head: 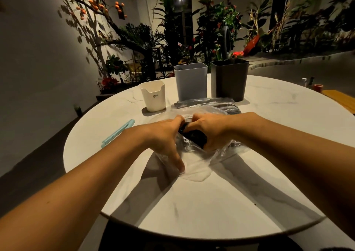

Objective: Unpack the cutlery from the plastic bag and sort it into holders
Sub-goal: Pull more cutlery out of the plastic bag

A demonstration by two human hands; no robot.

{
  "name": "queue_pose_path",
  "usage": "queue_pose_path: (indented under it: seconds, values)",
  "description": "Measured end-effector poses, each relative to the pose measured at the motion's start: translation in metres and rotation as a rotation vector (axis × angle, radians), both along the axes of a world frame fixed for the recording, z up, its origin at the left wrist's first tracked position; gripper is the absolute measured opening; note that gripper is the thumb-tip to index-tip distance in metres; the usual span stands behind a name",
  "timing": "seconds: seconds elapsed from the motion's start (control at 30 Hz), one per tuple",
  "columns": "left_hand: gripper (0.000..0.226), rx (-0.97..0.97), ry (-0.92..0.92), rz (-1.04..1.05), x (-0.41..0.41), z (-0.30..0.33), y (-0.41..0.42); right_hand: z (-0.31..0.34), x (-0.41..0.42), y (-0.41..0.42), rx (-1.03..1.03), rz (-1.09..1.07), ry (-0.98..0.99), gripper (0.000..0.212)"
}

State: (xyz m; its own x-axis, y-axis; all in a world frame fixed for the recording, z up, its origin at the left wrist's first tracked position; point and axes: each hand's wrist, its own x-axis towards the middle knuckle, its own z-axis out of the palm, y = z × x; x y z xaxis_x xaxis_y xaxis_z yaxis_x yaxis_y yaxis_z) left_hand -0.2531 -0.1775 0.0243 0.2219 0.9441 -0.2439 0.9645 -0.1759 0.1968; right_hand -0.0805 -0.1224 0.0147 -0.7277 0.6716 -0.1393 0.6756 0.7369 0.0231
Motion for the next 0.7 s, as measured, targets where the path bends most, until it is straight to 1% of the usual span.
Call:
queue_pose_path:
  seconds: [0.07, 0.17, 0.23, 0.33, 0.43, 0.5, 0.6, 0.7]
  values:
    - [0.095, 0.026, 0.001, -0.014, 0.003, 0.001, -0.002, 0.001, 0.004, -0.001, 0.012, 0.007, -0.012, 0.075]
    - [0.055, 0.057, 0.055, -0.043, 0.005, 0.002, -0.005, 0.0, 0.012, -0.003, 0.038, 0.001, 0.026, 0.064]
    - [0.043, 0.037, 0.052, -0.033, 0.005, 0.001, -0.007, -0.001, 0.016, -0.004, 0.075, -0.001, 0.046, 0.054]
    - [0.038, 0.034, 0.039, -0.027, 0.007, 0.001, -0.01, -0.006, 0.021, -0.009, 0.146, 0.035, 0.086, 0.04]
    - [0.039, 0.032, 0.034, -0.025, 0.008, 0.004, -0.013, -0.009, 0.024, -0.014, 0.233, 0.077, 0.084, 0.046]
    - [0.04, 0.039, 0.032, -0.029, 0.008, 0.005, -0.016, -0.011, 0.024, -0.015, 0.253, 0.083, 0.074, 0.049]
    - [0.042, 0.065, 0.026, -0.018, 0.007, 0.007, -0.021, -0.016, 0.021, -0.017, 0.268, 0.056, 0.058, 0.046]
    - [0.042, 0.094, 0.019, 0.02, 0.005, 0.008, -0.023, -0.017, 0.018, -0.021, 0.265, 0.041, 0.103, 0.046]
